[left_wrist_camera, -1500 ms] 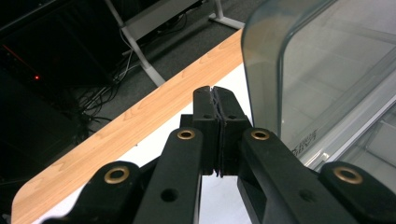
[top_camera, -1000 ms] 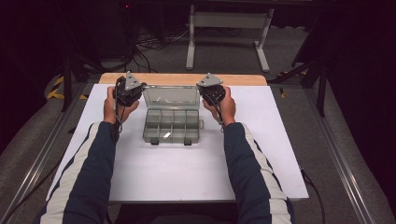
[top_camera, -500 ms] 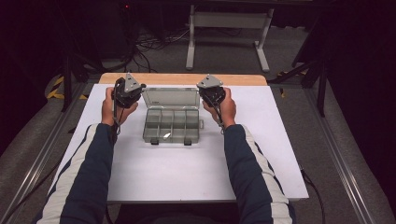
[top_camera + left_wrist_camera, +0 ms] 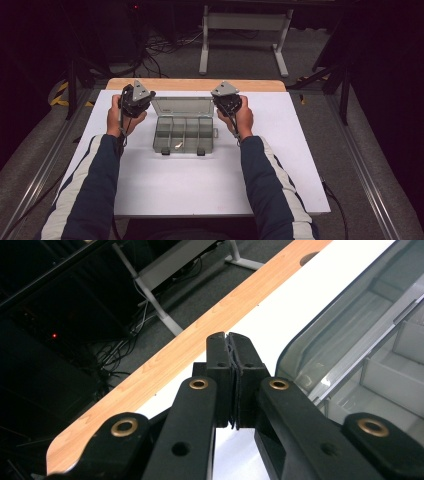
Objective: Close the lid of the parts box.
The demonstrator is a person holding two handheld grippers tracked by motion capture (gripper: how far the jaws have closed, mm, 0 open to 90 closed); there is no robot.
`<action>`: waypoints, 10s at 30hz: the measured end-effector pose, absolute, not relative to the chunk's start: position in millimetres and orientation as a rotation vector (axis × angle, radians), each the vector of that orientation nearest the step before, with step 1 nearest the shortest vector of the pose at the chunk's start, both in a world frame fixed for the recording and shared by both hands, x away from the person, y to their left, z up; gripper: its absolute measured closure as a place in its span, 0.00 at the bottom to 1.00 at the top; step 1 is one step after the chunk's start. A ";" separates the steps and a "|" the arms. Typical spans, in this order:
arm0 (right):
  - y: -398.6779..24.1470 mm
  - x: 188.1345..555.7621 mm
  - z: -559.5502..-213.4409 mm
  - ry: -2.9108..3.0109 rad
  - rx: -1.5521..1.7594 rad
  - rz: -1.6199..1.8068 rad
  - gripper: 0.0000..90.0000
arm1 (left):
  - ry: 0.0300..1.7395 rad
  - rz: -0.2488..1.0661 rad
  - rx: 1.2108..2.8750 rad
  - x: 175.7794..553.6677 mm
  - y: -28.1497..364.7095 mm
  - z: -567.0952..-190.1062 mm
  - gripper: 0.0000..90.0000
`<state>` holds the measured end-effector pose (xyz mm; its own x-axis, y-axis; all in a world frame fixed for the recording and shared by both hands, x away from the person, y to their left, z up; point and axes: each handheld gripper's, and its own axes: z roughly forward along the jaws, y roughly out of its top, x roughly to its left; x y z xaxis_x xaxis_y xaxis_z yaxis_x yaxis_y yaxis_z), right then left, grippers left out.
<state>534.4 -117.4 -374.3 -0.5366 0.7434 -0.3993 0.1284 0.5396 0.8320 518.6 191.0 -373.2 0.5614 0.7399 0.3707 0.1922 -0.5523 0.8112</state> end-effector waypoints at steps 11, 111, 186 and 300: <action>-116.5 523.8 -373.1 2.000 0.701 0.969 1.00 | 0.717 0.951 2.090 507.9 190.0 -369.5 0.98; -118.6 432.6 -443.6 2.245 0.627 1.217 1.00 | 0.551 0.709 2.078 414.1 174.6 -452.0 1.00; -119.3 427.6 -438.7 2.158 0.600 1.290 0.62 | 0.508 0.748 1.998 401.8 168.2 -442.5 0.53; -144.5 373.7 -403.6 2.079 0.535 1.189 0.11 | 0.372 0.745 1.979 344.0 170.7 -417.4 0.08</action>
<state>373.7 -144.5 -403.6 -0.6882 0.6352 -0.3505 0.0199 0.4995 0.8661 344.0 170.7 -417.4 0.7677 0.5377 0.3486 -0.0443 -0.4981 0.8660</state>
